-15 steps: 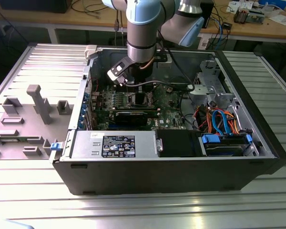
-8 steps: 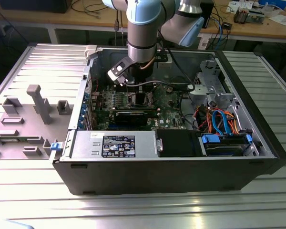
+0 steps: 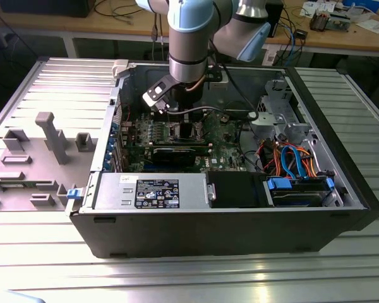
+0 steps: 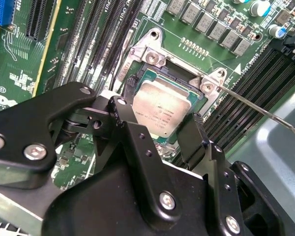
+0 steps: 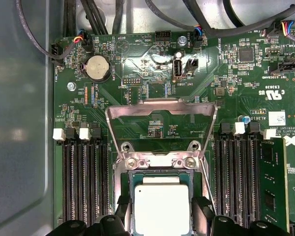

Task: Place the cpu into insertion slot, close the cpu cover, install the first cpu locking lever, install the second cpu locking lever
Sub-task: 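Place the cpu into insertion slot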

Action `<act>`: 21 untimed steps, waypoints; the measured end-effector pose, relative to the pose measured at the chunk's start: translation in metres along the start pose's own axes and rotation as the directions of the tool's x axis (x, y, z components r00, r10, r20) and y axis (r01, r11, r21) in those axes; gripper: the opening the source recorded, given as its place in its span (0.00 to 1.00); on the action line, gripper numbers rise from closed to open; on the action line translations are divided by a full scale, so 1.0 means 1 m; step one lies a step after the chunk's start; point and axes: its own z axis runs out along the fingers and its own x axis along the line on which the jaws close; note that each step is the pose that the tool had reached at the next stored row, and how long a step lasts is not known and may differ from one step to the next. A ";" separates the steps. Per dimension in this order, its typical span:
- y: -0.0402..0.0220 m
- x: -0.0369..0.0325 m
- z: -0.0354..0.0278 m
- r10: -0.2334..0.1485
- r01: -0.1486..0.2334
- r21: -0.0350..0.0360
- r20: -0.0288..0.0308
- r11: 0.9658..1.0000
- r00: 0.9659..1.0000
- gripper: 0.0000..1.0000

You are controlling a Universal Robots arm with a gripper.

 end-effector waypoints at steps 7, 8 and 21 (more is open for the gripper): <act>0.0005 0.0003 -0.0108 0.000 0.000 0.004 0.000 1.000 1.000 0.62; 0.0005 0.0003 -0.0124 0.000 0.000 0.005 0.000 1.000 1.000 0.62; 0.0008 0.0005 -0.0168 0.000 0.000 0.009 0.000 1.000 1.000 0.35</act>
